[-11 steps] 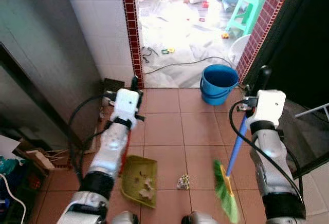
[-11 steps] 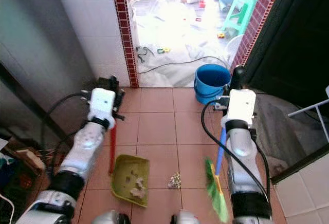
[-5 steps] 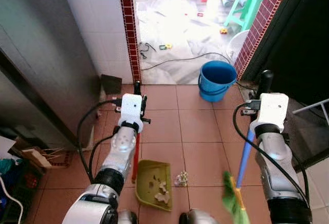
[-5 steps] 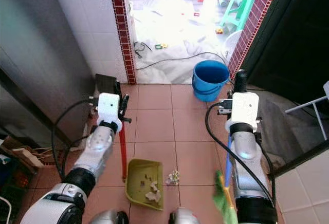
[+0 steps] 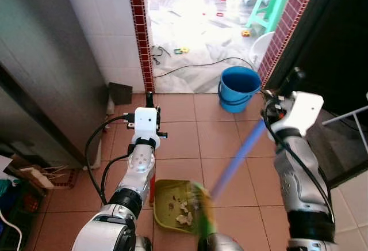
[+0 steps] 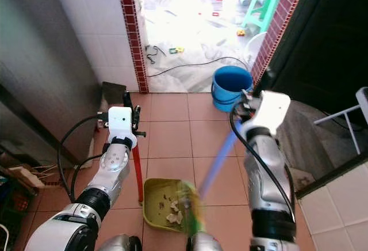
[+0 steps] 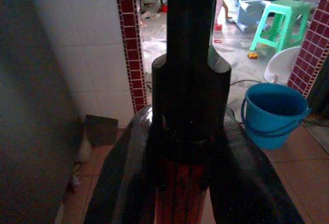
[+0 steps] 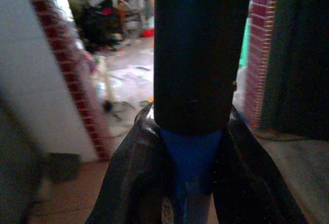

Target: Sweep floor

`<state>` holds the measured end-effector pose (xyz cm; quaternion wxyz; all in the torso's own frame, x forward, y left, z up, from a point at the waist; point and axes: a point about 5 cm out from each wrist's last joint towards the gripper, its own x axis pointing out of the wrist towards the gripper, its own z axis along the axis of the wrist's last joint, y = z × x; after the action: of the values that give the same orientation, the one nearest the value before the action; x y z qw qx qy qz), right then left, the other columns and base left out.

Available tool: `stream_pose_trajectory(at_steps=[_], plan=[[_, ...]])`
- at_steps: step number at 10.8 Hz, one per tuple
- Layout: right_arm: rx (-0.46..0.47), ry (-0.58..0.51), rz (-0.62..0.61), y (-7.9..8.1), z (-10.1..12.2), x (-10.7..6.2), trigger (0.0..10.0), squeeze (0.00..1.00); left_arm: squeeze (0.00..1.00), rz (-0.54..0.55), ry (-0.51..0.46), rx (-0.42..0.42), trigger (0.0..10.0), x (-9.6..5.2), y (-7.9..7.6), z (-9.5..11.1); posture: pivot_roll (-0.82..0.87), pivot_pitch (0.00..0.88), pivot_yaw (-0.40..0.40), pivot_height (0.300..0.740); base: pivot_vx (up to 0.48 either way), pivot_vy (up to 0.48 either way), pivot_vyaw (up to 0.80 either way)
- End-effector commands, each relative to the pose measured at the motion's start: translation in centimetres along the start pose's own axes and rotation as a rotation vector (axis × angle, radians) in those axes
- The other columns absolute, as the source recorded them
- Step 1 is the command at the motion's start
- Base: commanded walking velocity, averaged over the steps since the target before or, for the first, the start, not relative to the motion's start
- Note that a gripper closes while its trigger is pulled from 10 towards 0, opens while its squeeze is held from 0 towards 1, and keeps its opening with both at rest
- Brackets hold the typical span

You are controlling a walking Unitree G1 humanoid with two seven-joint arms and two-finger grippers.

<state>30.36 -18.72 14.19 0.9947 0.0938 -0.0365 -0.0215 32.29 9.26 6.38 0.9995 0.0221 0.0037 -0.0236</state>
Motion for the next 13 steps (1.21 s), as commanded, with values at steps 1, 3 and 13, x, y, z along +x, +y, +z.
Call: stream_pose_trajectory(at_steps=[1,3,13], plan=[[0.05,-0.033,0.043,0.7,1.3,0.4,10.0,0.0,0.0,0.0,0.022,-0.001,10.0,0.0,-0.3,-0.3,-0.23,0.047,-0.039,0.74,0.0,0.0,0.0],[0.123,0.005,0.191,2.7,2.0,0.7,10.0,0.0,0.0,-0.006,0.024,0.003,10.0,0.2,-0.3,-0.2,-0.23,0.037,-0.032,0.74,0.0,0.0,0.0],[-0.437,-0.454,0.316,4.2,7.4,0.1,10.0,0.0,0.0,-0.054,-0.057,-0.047,10.0,1.7,2.3,1.9,-0.19,0.0,0.003,0.74,0.0,0.0,0.0]])
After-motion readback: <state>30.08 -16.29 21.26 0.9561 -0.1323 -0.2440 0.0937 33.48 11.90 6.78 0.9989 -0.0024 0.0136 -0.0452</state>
